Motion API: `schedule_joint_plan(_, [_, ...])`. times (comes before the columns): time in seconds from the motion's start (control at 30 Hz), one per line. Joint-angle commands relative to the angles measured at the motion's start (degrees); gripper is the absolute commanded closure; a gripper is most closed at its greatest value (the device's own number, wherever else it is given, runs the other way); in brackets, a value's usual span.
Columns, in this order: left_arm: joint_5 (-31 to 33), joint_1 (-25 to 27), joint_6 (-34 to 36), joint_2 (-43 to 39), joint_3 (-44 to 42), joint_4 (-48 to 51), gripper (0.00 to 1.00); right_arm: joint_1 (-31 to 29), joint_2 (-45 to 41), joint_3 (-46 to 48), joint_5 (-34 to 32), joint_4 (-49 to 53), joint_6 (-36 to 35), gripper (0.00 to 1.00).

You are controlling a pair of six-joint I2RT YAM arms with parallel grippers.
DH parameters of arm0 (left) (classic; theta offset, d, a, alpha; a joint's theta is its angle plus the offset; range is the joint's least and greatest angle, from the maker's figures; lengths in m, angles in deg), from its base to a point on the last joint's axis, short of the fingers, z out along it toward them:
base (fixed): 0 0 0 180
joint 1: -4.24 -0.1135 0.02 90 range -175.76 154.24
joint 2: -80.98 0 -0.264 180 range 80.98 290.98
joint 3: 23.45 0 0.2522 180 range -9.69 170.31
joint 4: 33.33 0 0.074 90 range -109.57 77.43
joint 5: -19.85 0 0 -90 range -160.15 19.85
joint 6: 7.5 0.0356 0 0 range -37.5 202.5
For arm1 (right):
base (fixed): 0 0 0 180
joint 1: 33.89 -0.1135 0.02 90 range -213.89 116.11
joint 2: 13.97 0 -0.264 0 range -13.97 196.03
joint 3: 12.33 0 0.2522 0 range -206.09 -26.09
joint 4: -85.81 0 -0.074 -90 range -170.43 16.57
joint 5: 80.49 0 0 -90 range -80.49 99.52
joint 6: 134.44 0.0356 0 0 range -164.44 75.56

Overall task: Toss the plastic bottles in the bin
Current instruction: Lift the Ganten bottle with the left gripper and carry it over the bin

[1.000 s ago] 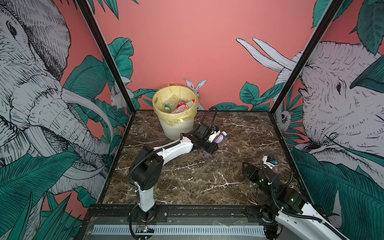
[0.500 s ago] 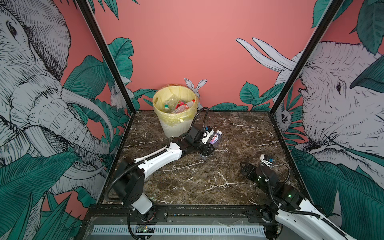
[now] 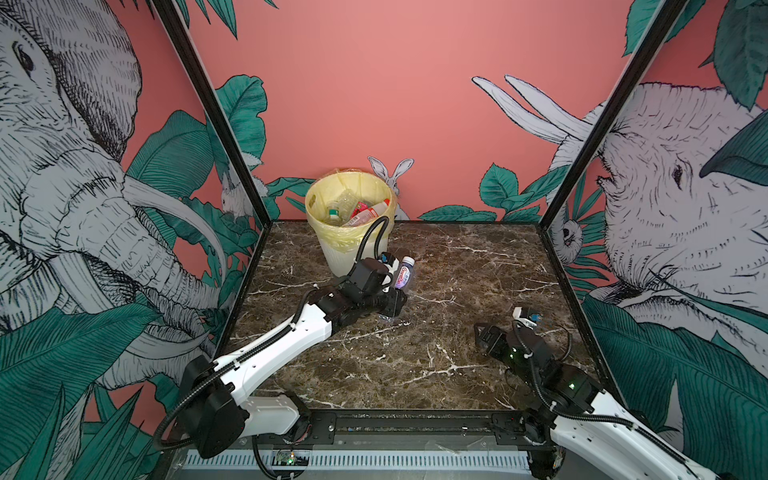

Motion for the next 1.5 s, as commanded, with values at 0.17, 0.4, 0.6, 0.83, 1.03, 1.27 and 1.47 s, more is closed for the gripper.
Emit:
schedule_joint_plan(0.17, [5.6,-3.7,-4.7,-14.3,-8.1,6.9,0.48,0.1,2.1,0.3,1.9,-6.0,1.8,0.01])
schedule_joint_plan(0.4, [10.8,-7.2,-7.7,-26.5,-14.8,11.4,0.49,0.2,3.9,-1.2,1.7,-6.2,1.0,0.01])
schedule_joint_plan(0.6, [19.1,-7.3,-11.3,-36.5,-17.9,14.5,0.49,0.2,6.3,-1.6,2.6,-8.0,1.1,0.01])
schedule_joint_plan(0.83, [24.1,-7.3,-10.8,-40.8,-15.3,16.5,0.49,0.1,7.7,-2.2,3.6,-9.0,1.2,0.01])
schedule_joint_plan(1.03, [22.9,-7.5,-4.9,-30.6,-3.0,15.7,0.47,0.1,7.7,-2.5,3.6,-9.1,1.2,0.01])
schedule_joint_plan(1.27, [20.1,-9.1,1.7,-11.9,21.6,16.8,0.43,0.1,6.7,-2.4,3.4,-8.6,1.3,0.01])
schedule_joint_plan(1.47, [10.4,-18.3,4.1,9.3,42.8,15.8,0.42,0.1,5.3,-3.0,2.7,-7.4,1.3,0.0])
